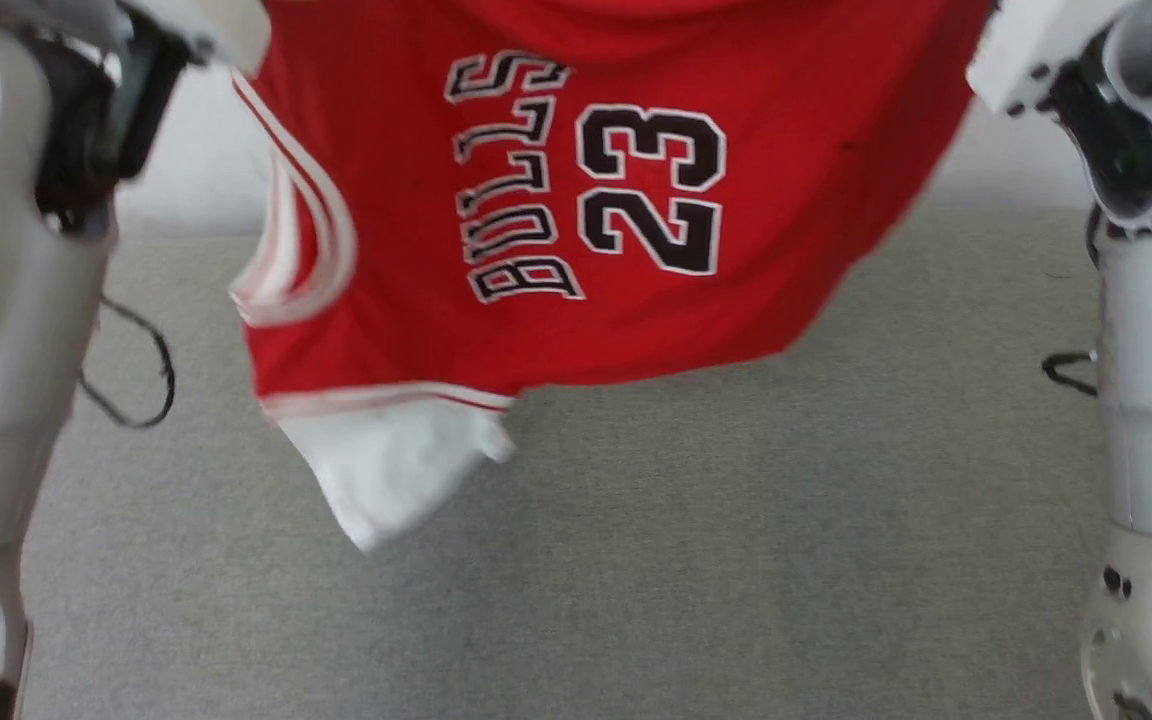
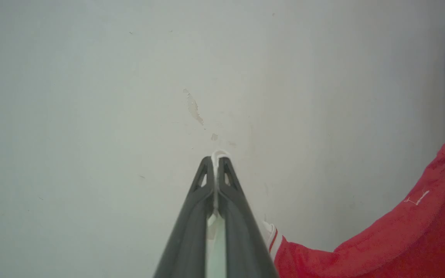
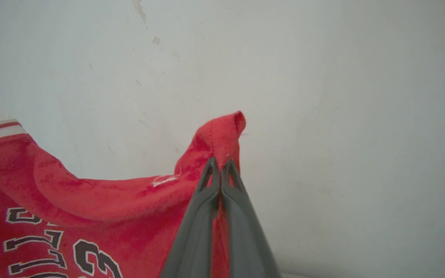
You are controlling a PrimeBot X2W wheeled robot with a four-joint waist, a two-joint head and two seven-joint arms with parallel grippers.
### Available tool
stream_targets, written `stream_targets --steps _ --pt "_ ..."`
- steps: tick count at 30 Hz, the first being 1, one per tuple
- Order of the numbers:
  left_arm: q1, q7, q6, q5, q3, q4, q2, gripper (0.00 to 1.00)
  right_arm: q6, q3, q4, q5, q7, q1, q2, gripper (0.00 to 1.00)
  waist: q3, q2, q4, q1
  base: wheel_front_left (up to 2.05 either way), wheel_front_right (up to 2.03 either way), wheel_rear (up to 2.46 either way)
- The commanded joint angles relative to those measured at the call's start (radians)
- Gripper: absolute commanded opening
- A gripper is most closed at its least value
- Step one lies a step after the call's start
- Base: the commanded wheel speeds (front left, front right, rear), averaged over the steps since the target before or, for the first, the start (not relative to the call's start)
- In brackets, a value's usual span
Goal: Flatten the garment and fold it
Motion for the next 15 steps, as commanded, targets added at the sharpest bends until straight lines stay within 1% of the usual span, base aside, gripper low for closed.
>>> stream_targets --steps 1,5,8,15 --pt "-0.030 0.008 -0.009 0.004 -0.003 0.033 -0.007 0.00 -0.001 0.005 0.027 -0.007 -0.009 -0.028 0.008 0.00 -0.003 0.0000 -0.020 0.0002 0.00 0.00 0.00" --pt "-0.124 0.024 -0.013 0.011 0.001 0.151 -0.014 0.00 -0.001 0.006 0.135 -0.027 -0.018 -0.121 0.020 0.00 0.029 0.0000 -0.044 0.0002 0.00 0.00 0.00" --pt "-0.189 0.010 -0.018 0.022 0.009 0.215 -0.009 0.00 -0.001 0.007 0.210 -0.054 -0.036 -0.194 0.023 0.00 0.072 0.0000 -0.060 0.0002 0.00 0.00 0.00" --pt "-0.362 -0.039 -0.065 0.045 0.025 0.309 0.015 0.00 -0.001 0.031 0.341 -0.055 -0.088 -0.373 0.025 0.00 0.240 0.0000 -0.091 0.0002 0.00 0.00 0.00"
